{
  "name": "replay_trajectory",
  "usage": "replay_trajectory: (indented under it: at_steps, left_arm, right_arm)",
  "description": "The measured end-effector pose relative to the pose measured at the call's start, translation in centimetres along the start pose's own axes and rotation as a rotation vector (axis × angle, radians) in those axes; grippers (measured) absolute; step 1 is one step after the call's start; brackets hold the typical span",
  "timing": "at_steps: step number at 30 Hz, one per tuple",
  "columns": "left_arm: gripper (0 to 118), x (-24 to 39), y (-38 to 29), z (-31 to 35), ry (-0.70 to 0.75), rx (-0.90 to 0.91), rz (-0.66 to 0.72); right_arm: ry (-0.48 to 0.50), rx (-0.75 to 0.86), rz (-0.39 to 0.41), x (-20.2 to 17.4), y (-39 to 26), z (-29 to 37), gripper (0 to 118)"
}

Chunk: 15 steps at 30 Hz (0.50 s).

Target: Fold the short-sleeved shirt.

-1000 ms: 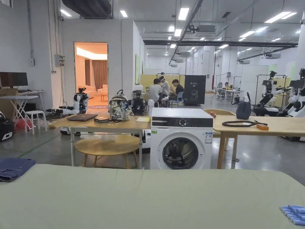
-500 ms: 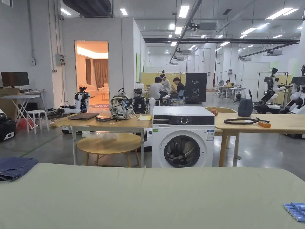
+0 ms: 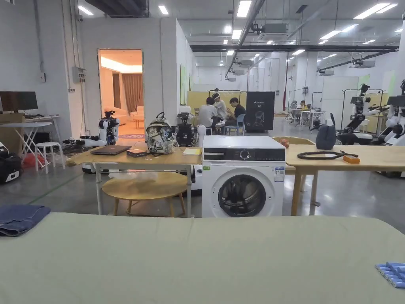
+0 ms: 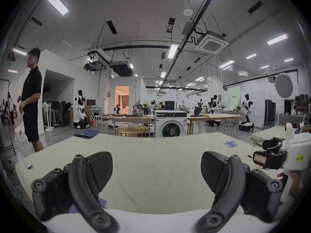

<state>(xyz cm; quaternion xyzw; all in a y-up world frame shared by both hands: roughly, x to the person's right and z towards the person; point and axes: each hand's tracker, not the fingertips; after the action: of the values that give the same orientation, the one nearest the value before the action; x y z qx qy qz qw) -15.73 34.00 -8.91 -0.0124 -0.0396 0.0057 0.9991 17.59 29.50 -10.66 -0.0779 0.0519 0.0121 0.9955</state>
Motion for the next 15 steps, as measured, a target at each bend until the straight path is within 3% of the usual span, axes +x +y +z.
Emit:
replay_trajectory:
  at_steps: [15]
  left_arm:
    - [106, 0.4, -0.1, -0.5, 0.003, -0.038, 0.01]
  right_arm:
    - [-0.008, -0.02, -0.034, 0.1, 1.2, -0.1, 108]
